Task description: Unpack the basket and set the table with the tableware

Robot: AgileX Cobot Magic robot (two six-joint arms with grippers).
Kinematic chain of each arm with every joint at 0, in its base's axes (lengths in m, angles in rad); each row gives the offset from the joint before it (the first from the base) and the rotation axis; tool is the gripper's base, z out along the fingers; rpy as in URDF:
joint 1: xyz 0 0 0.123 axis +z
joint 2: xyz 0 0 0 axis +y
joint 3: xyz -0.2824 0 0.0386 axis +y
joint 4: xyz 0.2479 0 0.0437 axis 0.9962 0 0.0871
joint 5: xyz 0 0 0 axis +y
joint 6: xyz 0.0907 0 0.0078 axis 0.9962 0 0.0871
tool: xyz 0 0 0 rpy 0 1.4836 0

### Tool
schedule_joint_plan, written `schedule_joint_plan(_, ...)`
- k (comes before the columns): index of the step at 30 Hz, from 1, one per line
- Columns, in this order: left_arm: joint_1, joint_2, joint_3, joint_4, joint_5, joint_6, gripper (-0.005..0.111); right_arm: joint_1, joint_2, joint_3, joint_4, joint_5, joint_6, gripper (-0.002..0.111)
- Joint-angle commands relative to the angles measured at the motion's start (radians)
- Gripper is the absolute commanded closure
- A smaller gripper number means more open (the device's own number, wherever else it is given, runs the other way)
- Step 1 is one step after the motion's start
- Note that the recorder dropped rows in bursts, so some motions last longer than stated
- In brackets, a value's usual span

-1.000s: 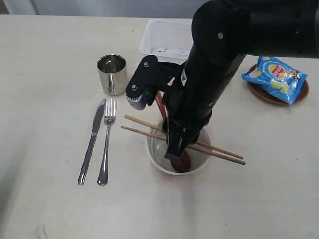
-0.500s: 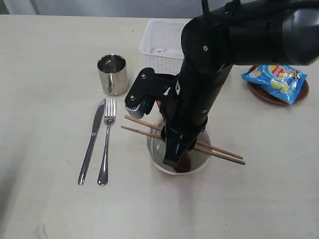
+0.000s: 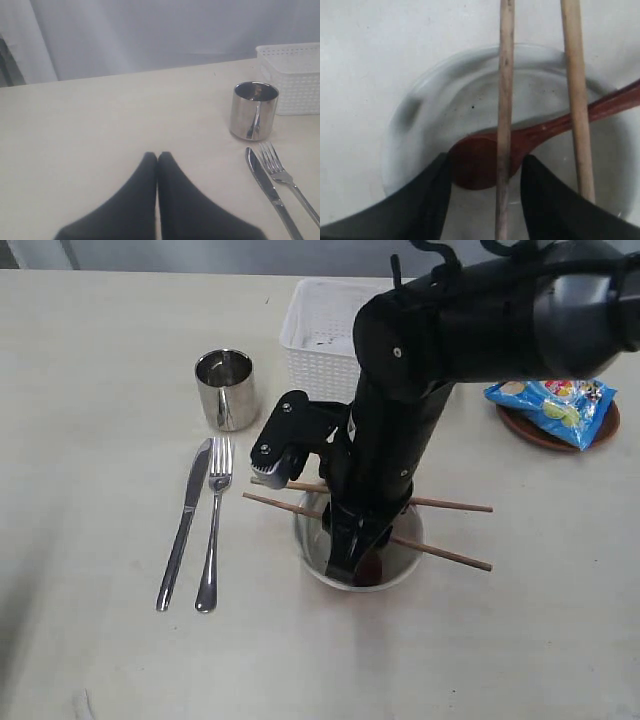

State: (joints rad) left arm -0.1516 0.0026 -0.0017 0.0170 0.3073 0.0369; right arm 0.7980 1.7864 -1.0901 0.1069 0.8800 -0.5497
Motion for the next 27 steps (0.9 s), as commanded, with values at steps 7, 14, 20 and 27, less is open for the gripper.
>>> schedule_joint_plan(7, 0.001, -0.003, 0.002, 0.005, -0.008, -0.003, 0.107, 0.001, -0.045, -0.003, 0.001, 0.018, -0.002, 0.066)
schedule_joint_plan(14, 0.001, -0.003, 0.002, 0.005, -0.008, -0.003, 0.107, 0.001, -0.115, -0.003, -0.003, 0.008, -0.002, 0.066)
schedule_joint_plan(20, 0.001, -0.003, 0.002, 0.005, -0.008, -0.003, 0.107, 0.001, -0.124, -0.003, -0.117, 0.018, 0.006, 0.066)
schedule_joint_plan(27, 0.001, -0.003, 0.002, 0.005, -0.008, -0.003, 0.107, 0.001, -0.12, -0.003, -0.09, 0.025, 0.053, 0.059)
